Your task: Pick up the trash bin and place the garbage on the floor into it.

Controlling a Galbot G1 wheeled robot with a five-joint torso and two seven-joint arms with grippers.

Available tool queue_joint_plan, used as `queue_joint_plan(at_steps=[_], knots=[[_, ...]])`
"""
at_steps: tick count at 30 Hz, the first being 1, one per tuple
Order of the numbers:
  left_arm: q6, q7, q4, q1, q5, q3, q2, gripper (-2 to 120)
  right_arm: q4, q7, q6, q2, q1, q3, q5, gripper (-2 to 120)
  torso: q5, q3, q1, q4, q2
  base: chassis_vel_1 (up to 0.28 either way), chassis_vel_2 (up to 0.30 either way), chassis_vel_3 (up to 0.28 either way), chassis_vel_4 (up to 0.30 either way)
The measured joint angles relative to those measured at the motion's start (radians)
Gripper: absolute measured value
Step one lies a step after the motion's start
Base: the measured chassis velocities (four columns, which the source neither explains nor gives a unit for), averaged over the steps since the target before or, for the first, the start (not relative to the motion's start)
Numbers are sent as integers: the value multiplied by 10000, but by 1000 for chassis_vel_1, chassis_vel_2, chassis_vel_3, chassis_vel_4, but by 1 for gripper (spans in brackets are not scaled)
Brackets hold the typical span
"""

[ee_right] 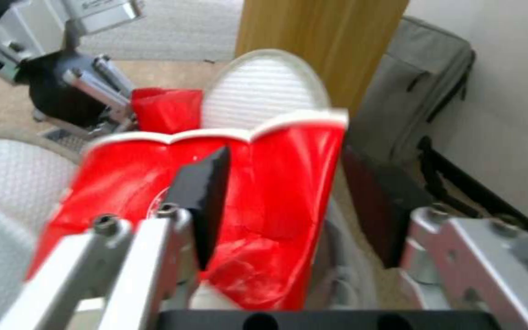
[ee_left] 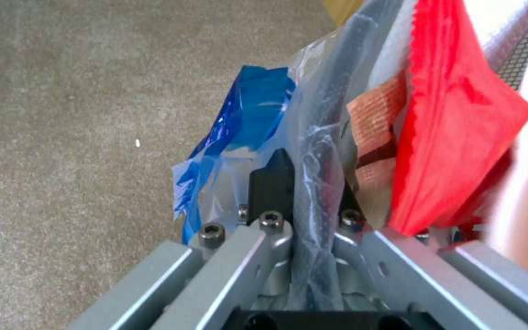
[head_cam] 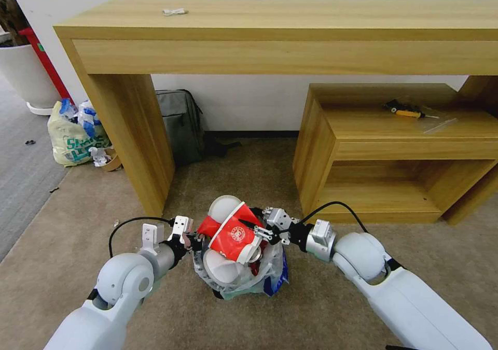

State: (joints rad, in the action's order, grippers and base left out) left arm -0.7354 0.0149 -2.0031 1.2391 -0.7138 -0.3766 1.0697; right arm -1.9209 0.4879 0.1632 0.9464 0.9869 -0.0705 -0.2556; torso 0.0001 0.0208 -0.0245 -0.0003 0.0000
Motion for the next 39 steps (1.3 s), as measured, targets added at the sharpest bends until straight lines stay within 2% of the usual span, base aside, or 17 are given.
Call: queue_joint_plan(at_steps=[3,4,7,8,10,13,17,22,26,28,34,39], knots=[[0,-3,4,54,12,-61,2,0,-214,-205,134,-37,168,-374,-384,69,0,-1,0,0,0,0,0,0,0],[0,-3,4,54,12,-61,2,0,-214,-205,134,-37,168,-374,-384,69,0,-1,0,0,0,0,0,0,0],[1,-10,0,130,55,-97,40,0,-447,-673,278,-100,302,-633,-1043,84,-1,0,0,0,0,0,0,0,0],[1,-10,0,130,55,-97,40,0,-447,-673,278,-100,302,-633,-1043,84,-1,0,0,0,0,0,0,0,0],[1,-12,-29,185,70,-159,71,0,-551,-974,321,-93,391,-820,-1352,96,-1,0,0,0,0,0,0,0,0],[1,-12,-66,280,82,-287,86,0,-566,-1462,330,-33,540,-1029,-1499,99,0,0,0,0,0,0,0,0,0],[1,-20,-155,464,90,-512,116,0,-577,-2202,422,140,924,-1449,-1583,100,0,0,0,1,0,0,0,0,0],[1,-83,-326,894,241,-761,209,0,-624,-2551,462,432,1627,-2178,-1582,100,0,0,0,2,0,0,0,0,0],[2,-152,-381,1088,377,-874,280,0,-621,-2664,343,663,2244,-2812,-1470,100,0,-1,1,4,0,0,0,0,0],[1,-200,-423,1218,439,-961,316,0,-616,-2687,165,889,3011,-3590,-1293,100,0,-1,1,-2,0,0,0,0,0],[2,-218,-464,1298,485,-1033,371,0,-739,-2685,-123,1183,4060,-4752,-1141,100,0,-1,1,0,0,0,0,0,0],[1,-224,-480,1375,547,-1067,461,0,-993,-2668,-534,1891,5020,-5657,-723,100,0,-1,1,0,1,0,0,0,0]])
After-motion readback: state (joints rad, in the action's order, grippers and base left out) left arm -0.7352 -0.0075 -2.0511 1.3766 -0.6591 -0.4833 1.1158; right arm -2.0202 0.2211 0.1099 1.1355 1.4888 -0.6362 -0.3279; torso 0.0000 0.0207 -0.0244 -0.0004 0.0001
